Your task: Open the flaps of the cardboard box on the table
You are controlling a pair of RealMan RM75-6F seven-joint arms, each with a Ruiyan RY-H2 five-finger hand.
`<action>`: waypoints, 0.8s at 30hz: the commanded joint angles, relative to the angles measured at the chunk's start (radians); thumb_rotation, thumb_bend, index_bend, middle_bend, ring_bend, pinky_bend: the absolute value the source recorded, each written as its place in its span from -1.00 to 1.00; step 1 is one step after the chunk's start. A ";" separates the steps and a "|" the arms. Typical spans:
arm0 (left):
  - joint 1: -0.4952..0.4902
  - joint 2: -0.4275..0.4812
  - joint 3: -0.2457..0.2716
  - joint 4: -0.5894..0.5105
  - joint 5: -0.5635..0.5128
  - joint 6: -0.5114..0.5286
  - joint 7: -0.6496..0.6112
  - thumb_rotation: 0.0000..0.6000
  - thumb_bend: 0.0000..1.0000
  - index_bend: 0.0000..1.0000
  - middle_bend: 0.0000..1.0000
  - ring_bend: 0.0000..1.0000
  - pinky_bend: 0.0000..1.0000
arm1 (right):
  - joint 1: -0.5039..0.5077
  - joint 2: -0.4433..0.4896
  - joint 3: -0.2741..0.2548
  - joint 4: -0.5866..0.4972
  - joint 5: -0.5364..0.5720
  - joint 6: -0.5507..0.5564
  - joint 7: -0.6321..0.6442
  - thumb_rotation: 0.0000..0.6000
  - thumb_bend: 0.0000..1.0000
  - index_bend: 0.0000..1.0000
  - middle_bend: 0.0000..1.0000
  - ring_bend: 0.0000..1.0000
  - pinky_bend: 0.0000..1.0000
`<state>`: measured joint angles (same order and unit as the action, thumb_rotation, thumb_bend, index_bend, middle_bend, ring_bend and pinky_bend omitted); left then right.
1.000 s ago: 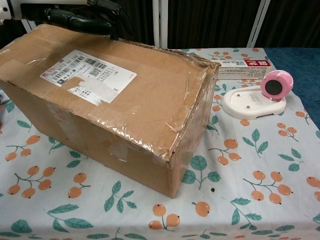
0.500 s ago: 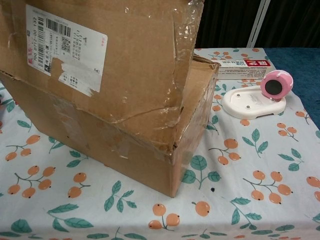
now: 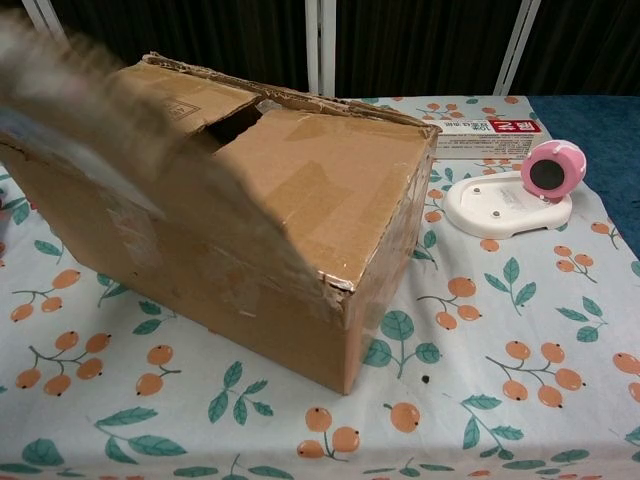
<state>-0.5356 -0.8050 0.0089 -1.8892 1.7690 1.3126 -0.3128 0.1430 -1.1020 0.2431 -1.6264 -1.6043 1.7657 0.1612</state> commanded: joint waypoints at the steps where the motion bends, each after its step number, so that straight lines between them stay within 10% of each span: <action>1: 0.063 0.017 0.029 0.018 0.026 0.081 -0.018 -0.68 -1.00 -0.55 0.39 -0.58 -0.64 | 0.001 -0.001 -0.002 -0.003 -0.004 -0.001 -0.006 1.00 -0.98 -1.00 -1.00 -1.00 -1.00; 8: 0.169 0.026 0.059 0.064 0.003 0.192 -0.116 -0.69 -1.00 -0.52 -0.07 -0.54 -0.53 | 0.008 -0.008 -0.007 -0.006 -0.008 -0.015 -0.019 1.00 -0.98 -1.00 -1.00 -1.00 -1.00; 12: 0.194 -0.008 0.039 0.092 -0.041 0.209 -0.078 -0.22 -0.96 -0.68 -0.53 -0.63 -0.53 | 0.011 -0.012 -0.010 -0.007 -0.012 -0.018 -0.033 1.00 -0.98 -1.00 -1.00 -1.00 -1.00; 17: 0.174 -0.098 -0.019 0.085 -0.098 0.180 0.025 0.32 -0.91 -0.80 -0.72 -0.76 -0.57 | 0.008 -0.010 -0.009 -0.017 -0.009 -0.015 -0.043 1.00 -0.98 -1.00 -1.00 -1.00 -1.00; 24: 0.040 -0.221 -0.089 0.046 -0.131 -0.008 0.142 0.36 -0.90 -0.83 -0.73 -0.79 -0.60 | -0.007 0.011 0.002 -0.032 0.008 0.001 -0.046 1.00 -0.98 -1.00 -1.00 -1.00 -1.00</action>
<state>-0.4412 -0.9712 -0.0448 -1.8272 1.6626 1.3704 -0.2224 0.1371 -1.0920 0.2441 -1.6569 -1.5973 1.7660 0.1149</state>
